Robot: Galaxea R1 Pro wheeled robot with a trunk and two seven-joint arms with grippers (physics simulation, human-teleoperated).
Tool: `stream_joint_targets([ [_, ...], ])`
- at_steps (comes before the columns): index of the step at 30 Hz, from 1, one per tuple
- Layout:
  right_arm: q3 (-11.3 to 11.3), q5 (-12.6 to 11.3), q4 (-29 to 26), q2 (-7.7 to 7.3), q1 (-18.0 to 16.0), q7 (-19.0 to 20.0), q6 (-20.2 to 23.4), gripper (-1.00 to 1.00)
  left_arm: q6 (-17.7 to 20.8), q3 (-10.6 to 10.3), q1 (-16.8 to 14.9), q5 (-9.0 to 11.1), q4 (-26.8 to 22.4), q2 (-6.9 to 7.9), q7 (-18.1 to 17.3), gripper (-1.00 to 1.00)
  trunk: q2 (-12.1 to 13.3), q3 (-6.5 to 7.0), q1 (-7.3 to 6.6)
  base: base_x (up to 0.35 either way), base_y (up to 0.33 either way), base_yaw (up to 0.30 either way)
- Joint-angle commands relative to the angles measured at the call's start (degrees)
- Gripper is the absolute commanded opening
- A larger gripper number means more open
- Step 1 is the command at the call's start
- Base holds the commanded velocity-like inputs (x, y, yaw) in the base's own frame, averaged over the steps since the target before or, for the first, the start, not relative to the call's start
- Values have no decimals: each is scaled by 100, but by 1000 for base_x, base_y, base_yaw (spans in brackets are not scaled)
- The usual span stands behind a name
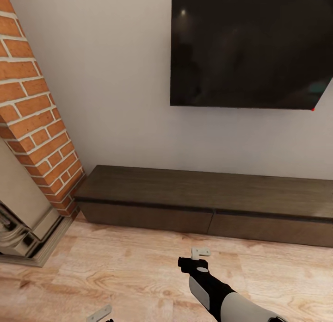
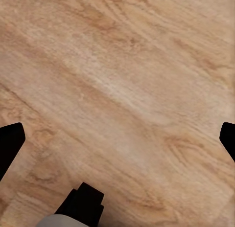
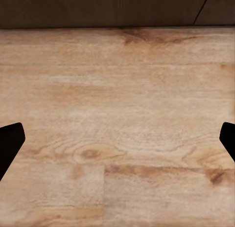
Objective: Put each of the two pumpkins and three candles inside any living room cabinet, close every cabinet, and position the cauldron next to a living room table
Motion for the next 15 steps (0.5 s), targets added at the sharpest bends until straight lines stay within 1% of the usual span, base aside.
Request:
stream_joint_targets([
  [1, 49, -53, -4, -2, -5, -34, -11, 100, -19, -49, -3, 46, 0, 2, 33, 100, -44, -23, 22, 0, 0, 0],
  [4, 49, -53, -4, -2, -5, -32, -11, 100, -18, -49, -3, 46, 0, 2, 33, 100, -164, -77, 88, 0, 0, 0],
  [9, 49, -54, -4, -1, -5, -38, -9, 100, -16, -52, -3, 46, 2, 2, 33, 100, -365, -167, 198, 0, 0, -60],
  [15, 49, -51, -4, -2, -5, -35, -19, 100, -16, -57, -3, 46, 1, 2, 28, 100, -605, -274, 330, 0, 0, -9],
])
